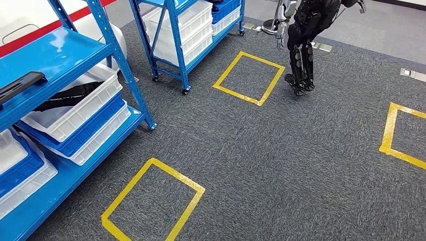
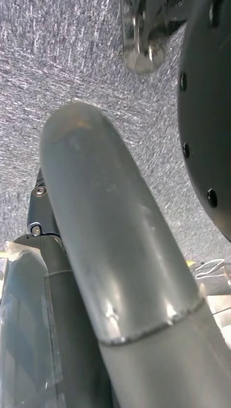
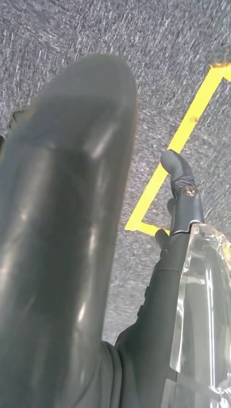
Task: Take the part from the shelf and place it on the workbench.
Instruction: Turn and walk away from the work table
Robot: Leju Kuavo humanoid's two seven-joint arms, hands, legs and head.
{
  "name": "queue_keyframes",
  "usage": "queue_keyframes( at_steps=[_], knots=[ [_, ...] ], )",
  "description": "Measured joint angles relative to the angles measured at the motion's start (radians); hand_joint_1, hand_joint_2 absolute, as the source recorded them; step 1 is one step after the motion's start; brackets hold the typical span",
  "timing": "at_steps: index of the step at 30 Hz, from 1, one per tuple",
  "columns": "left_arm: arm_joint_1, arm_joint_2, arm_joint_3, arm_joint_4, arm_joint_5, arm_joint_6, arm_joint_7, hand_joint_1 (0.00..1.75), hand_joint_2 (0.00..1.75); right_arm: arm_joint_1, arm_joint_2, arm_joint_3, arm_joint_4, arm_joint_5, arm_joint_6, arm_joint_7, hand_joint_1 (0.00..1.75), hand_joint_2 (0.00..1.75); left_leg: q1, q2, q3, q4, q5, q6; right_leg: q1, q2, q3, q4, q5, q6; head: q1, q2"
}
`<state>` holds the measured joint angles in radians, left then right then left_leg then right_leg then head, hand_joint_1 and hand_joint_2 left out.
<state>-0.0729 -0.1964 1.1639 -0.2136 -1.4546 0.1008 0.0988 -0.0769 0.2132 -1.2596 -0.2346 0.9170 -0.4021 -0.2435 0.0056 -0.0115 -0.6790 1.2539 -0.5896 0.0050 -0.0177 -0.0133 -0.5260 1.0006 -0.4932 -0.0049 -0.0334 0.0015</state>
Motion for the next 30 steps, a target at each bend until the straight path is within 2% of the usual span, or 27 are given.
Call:
queue_keyframes(
  at_steps=[1,2,3,5,6,7,8,10,11,13,15,16,17,18,20,21,22,23,25,27,28,30],
  knots=[
    [0.000,0.000,0.000,0.000,0.000,0.001,0.000,0.00,0.00,0.000,0.000,0.000,0.000,0.000,0.000,0.000,0.00,0.00,0.001,0.002,-0.023,0.041,-0.009,0.000,0.002,-0.008,0.000,0.000,-0.001,-0.002,0.000,0.000],
    [0.001,0.000,0.000,0.000,0.000,0.001,0.001,0.00,0.00,0.000,0.000,0.000,0.000,0.000,0.000,-0.001,0.00,0.00,0.001,0.004,-0.027,0.046,0.002,0.001,0.004,-0.016,0.001,0.000,-0.003,-0.003,0.000,0.000],
    [0.001,0.000,0.000,0.000,0.000,0.001,0.001,0.00,0.00,-0.001,0.000,0.000,0.000,0.000,0.000,-0.002,0.00,0.00,0.001,0.006,-0.010,0.008,0.031,0.004,0.006,-0.022,0.003,0.000,-0.004,-0.004,0.000,0.000],
    [0.000,0.000,0.000,0.000,0.000,0.002,0.001,0.00,0.00,-0.003,0.001,0.000,0.000,0.002,0.002,-0.005,0.00,0.00,-0.005,0.031,0.063,-0.135,0.098,0.019,0.009,-0.032,0.009,0.000,-0.007,-0.005,0.000,0.000],
    [-0.002,0.001,0.000,0.000,0.000,0.003,0.001,0.00,0.00,-0.004,0.002,0.001,0.000,0.004,0.002,-0.007,0.00,0.00,-0.010,0.045,0.091,-0.194,0.117,0.026,0.011,-0.036,0.010,0.000,-0.008,-0.003,0.001,0.000],
    [-0.003,0.001,0.000,0.000,0.001,0.003,0.001,0.00,0.00,-0.005,0.003,0.001,0.001,0.007,0.004,-0.008,0.00,0.00,-0.015,0.056,0.108,-0.229,0.125,0.033,0.013,-0.040,0.010,0.000,-0.010,0.000,0.000,0.000],
    [-0.004,0.002,0.000,0.000,0.002,0.004,0.001,0.00,0.00,-0.006,0.004,0.002,0.001,0.009,0.005,-0.008,0.00,0.00,-0.019,0.060,0.112,-0.241,0.123,0.037,0.015,-0.045,0.010,-0.001,-0.011,0.003,0.001,0.000],
    [-0.004,0.002,0.000,0.000,0.005,0.004,0.001,0.00,0.00,-0.008,0.005,0.005,0.002,0.011,0.008,-0.008,0.00,0.00,-0.017,0.046,0.114,-0.251,0.129,0.044,0.017,-0.053,0.011,-0.003,-0.013,0.011,0.000,0.000],
    [-0.004,0.002,0.000,0.000,0.006,0.004,0.001,0.00,0.00,-0.008,0.005,0.007,0.002,0.013,0.009,-0.008,0.00,0.00,-0.014,0.039,0.119,-0.261,0.135,0.048,0.017,-0.045,0.008,0.008,-0.020,0.014,0.001,0.000],
    [-0.004,0.001,0.000,0.000,0.007,0.005,0.002,0.00,0.00,-0.008,0.005,0.011,0.002,0.017,0.010,-0.008,0.00,0.00,-0.007,0.025,0.128,-0.276,0.145,0.056,0.016,-0.015,-0.028,0.088,-0.060,0.014,0.004,0.000],
    [-0.005,0.000,0.000,0.000,0.007,0.005,0.002,0.00,0.00,-0.006,0.004,0.012,0.002,0.020,0.010,-0.008,0.00,0.00,-0.008,0.010,0.128,-0.277,0.147,0.059,0.012,0.004,-0.098,0.227,-0.115,0.012,0.007,0.000],
    [-0.005,0.000,0.000,0.000,0.007,0.005,0.002,0.00,0.00,-0.004,0.003,0.012,0.002,0.021,0.010,-0.008,0.00,0.00,-0.008,0.001,0.128,-0.277,0.146,0.059,0.010,0.006,-0.125,0.276,-0.129,0.016,0.008,0.000],
    [-0.004,-0.001,0.000,0.000,0.007,0.004,0.002,0.00,0.00,-0.003,0.002,0.013,0.002,0.021,0.010,-0.008,0.00,0.00,-0.007,-0.008,0.129,-0.277,0.146,0.058,0.007,0.006,-0.137,0.290,-0.126,0.024,0.009,0.000],
    [-0.004,-0.001,0.000,0.000,0.007,0.004,0.002,0.00,0.00,-0.003,0.000,0.013,0.002,0.022,0.010,-0.007,0.00,0.00,-0.006,-0.017,0.130,-0.276,0.145,0.056,0.004,0.007,-0.126,0.260,-0.105,0.036,0.009,0.000],
    [-0.003,-0.002,0.000,0.000,0.007,0.004,0.002,0.00,0.00,-0.002,-0.001,0.014,0.002,0.024,0.010,-0.007,0.00,0.00,-0.003,-0.034,0.132,-0.268,0.139,0.048,-0.005,0.018,-0.063,0.118,-0.040,0.057,0.010,0.000],
    [-0.003,-0.002,0.000,0.000,0.007,0.004,0.002,0.00,0.00,-0.003,0.000,0.014,0.003,0.025,0.010,-0.006,0.00,0.00,-0.004,-0.040,0.132,-0.262,0.134,0.041,-0.009,0.025,-0.036,0.056,-0.016,0.059,0.013,0.000],
    [-0.003,-0.001,0.000,0.000,0.007,0.004,0.002,0.00,0.00,-0.004,0.000,0.015,0.004,0.026,0.010,-0.006,0.00,0.00,-0.006,-0.045,0.131,-0.258,0.130,0.034,-0.010,0.030,-0.019,0.020,-0.002,0.055,0.014,0.000],
    [-0.002,0.000,0.000,0.000,0.006,0.004,0.002,0.00,0.00,-0.005,0.001,0.016,0.004,0.028,0.010,-0.005,0.00,0.00,-0.007,-0.047,0.129,-0.254,0.127,0.027,-0.010,0.032,-0.014,0.008,0.002,0.046,0.014,0.000],
    [-0.001,0.001,0.000,0.000,0.006,0.004,0.002,0.00,0.00,-0.007,0.002,0.017,0.005,0.031,0.010,-0.005,0.00,0.00,-0.005,-0.049,0.127,-0.252,0.125,0.020,-0.008,0.026,-0.011,0.008,0.006,0.028,0.012,0.000],
    [0.001,0.003,0.000,0.000,0.006,0.005,0.004,0.00,0.00,-0.007,0.003,0.018,0.005,0.035,0.011,-0.004,0.00,0.00,0.000,-0.033,0.113,-0.218,0.102,0.012,-0.011,0.019,-0.010,0.006,0.009,0.016,0.008,0.000],
    [0.001,0.003,0.000,0.000,0.007,0.006,0.005,0.00,0.00,-0.006,0.003,0.019,0.006,0.038,0.013,-0.004,0.00,0.00,0.002,-0.021,0.093,-0.173,0.074,0.007,-0.011,0.014,-0.010,0.004,0.009,0.011,0.006,0.000],
    [0.001,0.003,0.000,0.000,0.007,0.009,0.006,0.00,0.00,-0.004,0.003,0.022,0.006,0.043,0.017,-0.004,0.00,0.00,0.004,-0.003,0.024,-0.036,0.007,-0.001,-0.007,0.002,-0.011,0.005,0.007,0.004,0.002,0.000]
  ],
)
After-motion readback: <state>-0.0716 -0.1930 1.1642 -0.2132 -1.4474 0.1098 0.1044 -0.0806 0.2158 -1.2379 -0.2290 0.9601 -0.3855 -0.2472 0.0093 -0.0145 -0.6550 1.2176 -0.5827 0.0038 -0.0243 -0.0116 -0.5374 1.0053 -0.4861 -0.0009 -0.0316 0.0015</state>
